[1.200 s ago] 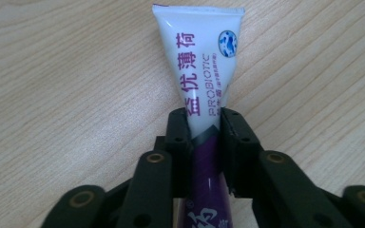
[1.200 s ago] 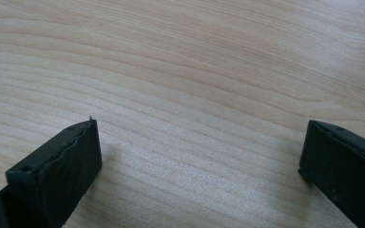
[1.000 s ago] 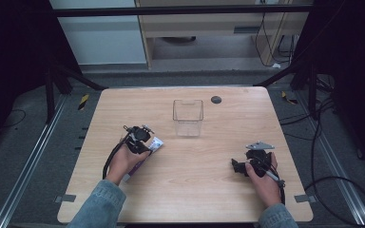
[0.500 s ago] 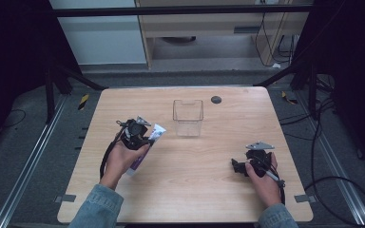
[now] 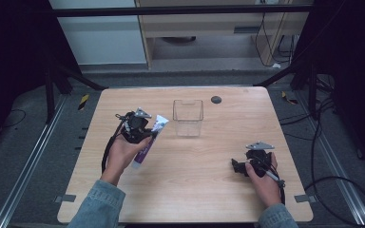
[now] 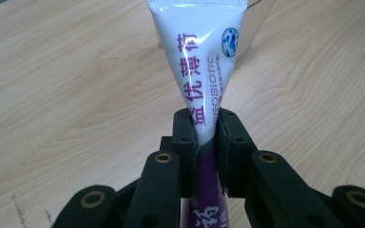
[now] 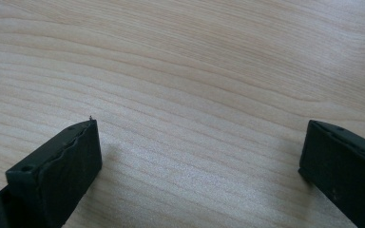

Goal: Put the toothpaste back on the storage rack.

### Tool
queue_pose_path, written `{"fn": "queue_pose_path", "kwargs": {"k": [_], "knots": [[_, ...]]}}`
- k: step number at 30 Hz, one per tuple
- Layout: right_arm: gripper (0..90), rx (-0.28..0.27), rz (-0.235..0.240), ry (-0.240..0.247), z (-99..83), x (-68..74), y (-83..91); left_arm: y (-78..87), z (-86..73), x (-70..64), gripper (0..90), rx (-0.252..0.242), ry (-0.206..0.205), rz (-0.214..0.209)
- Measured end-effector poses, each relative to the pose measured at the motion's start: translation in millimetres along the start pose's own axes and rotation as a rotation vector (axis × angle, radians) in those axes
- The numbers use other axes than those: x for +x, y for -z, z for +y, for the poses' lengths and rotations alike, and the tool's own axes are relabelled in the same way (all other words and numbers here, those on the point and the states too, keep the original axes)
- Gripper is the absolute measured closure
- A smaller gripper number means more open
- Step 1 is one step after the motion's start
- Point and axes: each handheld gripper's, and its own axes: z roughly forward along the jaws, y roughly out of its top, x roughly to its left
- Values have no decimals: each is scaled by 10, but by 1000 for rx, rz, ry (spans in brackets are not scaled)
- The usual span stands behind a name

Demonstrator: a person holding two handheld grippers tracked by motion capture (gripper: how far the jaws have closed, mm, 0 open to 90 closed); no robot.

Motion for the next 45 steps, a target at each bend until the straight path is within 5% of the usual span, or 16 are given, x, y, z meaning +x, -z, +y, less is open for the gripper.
{"fn": "queue_pose_path", "kwargs": {"k": [29, 45], "knots": [[4, 0, 0, 0, 0, 0, 0, 253, 577, -91, 792, -100, -74, 0], [4, 0, 0, 1, 0, -1, 0, 222, 725, -118, 792, -171, -78, -10]]}}
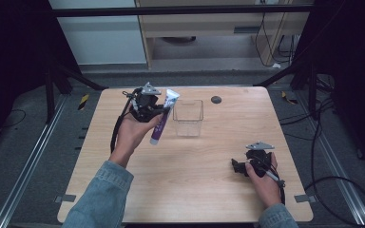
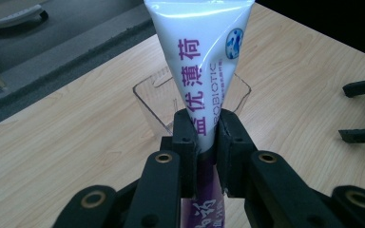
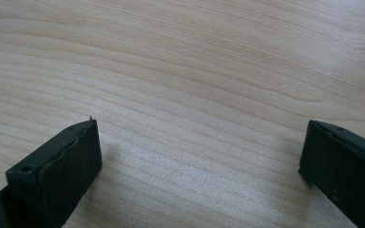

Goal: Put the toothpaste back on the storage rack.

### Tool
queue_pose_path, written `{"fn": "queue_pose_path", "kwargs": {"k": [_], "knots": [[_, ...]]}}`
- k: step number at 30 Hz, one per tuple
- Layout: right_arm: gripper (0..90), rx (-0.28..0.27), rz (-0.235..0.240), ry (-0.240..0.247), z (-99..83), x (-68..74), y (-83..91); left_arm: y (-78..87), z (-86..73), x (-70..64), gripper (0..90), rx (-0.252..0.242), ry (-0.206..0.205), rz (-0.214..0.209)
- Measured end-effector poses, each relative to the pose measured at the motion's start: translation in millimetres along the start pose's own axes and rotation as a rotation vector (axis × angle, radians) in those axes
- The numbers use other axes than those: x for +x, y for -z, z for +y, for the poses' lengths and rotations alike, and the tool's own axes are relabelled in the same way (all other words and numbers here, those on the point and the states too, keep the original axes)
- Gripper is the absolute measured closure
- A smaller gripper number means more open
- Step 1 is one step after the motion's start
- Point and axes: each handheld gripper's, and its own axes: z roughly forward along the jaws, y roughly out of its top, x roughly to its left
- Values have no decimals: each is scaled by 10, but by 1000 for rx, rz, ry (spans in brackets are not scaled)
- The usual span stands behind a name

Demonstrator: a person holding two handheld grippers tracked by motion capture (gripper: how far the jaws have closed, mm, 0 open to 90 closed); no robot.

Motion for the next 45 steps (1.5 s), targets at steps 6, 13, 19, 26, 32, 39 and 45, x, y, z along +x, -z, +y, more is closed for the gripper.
{"fn": "queue_pose_path", "kwargs": {"k": [6, 13, 19, 26, 32, 39, 45], "knots": [[4, 0, 0, 0, 0, 1, 0, -65, 61, 24, 792, -8, -1, -7], [6, -1, 0, 0, -2, 2, 3, -126, 203, -24, 792, -40, -19, -2], [6, 1, 2, -4, -3, 5, 7, -196, 307, -52, 792, -50, -42, -3], [5, 1, 2, -4, -2, 5, 6, -253, 385, -36, 792, -69, -49, -6], [4, 1, 4, -2, -1, 2, 5, -265, 477, -59, 792, -77, -53, -3], [4, 0, 5, -1, -1, 2, 5, -306, 638, -78, 792, -92, -59, -4], [5, 0, -4, -2, 3, 7, -1, -344, 824, -75, 792, -95, -90, 15]]}}
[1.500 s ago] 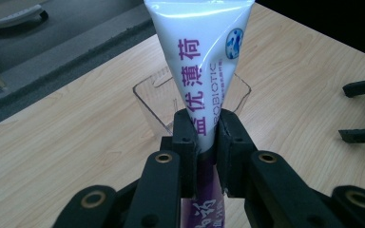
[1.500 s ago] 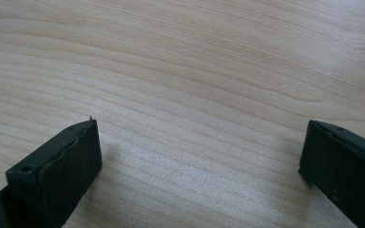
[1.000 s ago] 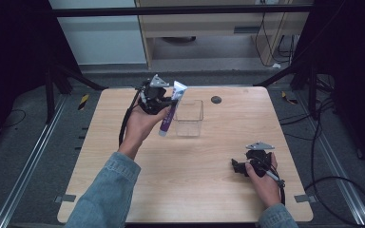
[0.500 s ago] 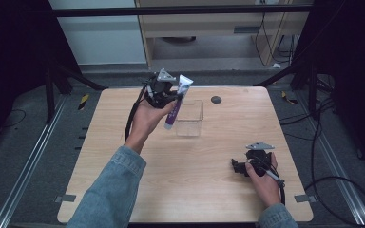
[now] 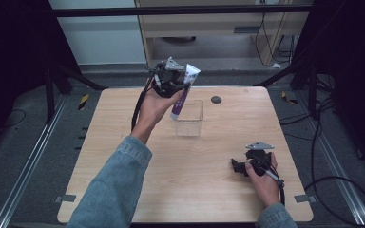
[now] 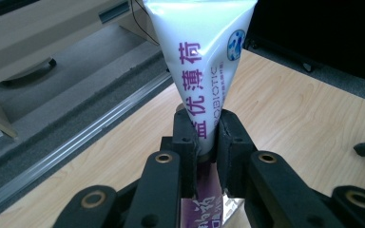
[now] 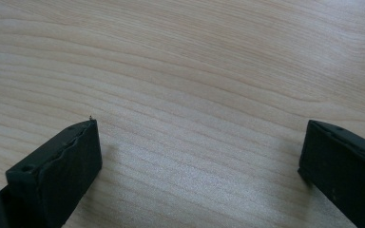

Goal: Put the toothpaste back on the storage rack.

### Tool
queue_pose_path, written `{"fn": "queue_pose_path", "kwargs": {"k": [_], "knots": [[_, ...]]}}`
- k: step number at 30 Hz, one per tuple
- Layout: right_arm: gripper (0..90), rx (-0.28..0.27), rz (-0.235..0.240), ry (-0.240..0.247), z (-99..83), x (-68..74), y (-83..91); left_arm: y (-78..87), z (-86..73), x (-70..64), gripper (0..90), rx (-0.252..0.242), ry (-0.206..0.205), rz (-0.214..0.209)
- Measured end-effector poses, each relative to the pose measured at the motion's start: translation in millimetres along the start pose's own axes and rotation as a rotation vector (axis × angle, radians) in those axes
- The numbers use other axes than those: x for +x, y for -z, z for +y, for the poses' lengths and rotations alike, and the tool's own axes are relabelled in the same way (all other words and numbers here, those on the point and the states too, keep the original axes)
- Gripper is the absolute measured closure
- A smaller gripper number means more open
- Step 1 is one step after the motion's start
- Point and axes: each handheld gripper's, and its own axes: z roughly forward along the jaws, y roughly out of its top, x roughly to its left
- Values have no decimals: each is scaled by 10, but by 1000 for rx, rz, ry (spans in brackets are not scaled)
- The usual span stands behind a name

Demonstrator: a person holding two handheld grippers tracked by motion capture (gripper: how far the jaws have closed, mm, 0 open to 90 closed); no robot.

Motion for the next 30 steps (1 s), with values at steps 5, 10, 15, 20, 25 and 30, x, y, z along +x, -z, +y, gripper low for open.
{"fn": "queue_pose_path", "kwargs": {"k": [5, 10, 15, 20, 25, 30], "knots": [[4, 0, 1, 4, 1, -4, -3, -43, 73, 9, 792, 0, -19, 11], [4, -2, 0, 6, 1, -6, -4, -108, 84, 49, 792, -8, -32, 11], [3, -1, 0, 10, 0, -8, -4, -163, 76, 92, 792, -40, -14, 2], [4, -1, 0, 7, 0, -6, -4, -195, 73, 88, 792, -57, -6, 3], [4, -1, 0, 7, 0, -6, -4, -247, 61, 90, 792, -72, 1, -9], [3, 0, 0, 7, 1, -6, -3, -315, 28, 117, 792, -83, 19, -22]]}}
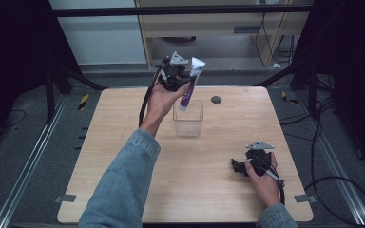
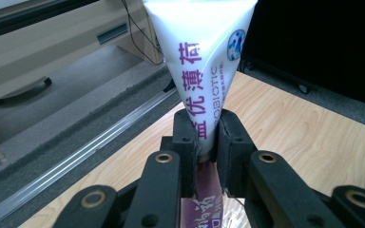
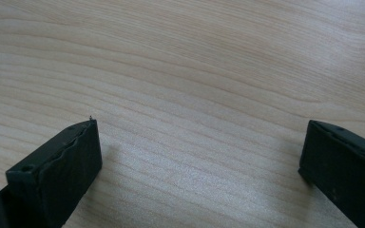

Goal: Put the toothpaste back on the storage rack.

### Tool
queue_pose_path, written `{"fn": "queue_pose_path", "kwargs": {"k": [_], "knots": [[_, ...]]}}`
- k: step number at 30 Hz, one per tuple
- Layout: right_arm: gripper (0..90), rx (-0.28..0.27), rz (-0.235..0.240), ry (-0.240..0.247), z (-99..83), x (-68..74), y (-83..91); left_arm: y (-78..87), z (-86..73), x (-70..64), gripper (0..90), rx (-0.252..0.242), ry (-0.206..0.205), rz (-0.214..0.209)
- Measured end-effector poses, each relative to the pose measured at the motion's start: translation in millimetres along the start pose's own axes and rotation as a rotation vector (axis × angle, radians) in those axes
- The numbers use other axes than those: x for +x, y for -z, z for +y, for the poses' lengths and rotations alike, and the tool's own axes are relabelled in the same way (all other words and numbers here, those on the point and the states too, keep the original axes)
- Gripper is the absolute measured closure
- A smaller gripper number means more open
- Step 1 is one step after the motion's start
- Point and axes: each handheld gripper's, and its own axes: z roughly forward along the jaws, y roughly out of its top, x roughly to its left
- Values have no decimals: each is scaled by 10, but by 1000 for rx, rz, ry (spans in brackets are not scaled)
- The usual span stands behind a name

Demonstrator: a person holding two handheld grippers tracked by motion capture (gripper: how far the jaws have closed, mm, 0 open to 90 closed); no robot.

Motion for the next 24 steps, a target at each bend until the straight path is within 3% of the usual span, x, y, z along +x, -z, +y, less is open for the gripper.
{"fn": "queue_pose_path", "kwargs": {"k": [24], "knots": [[4, 2, 2, -3, 0, 2, 1, -221, -255, -17, 792, 0, 14, -12]]}}
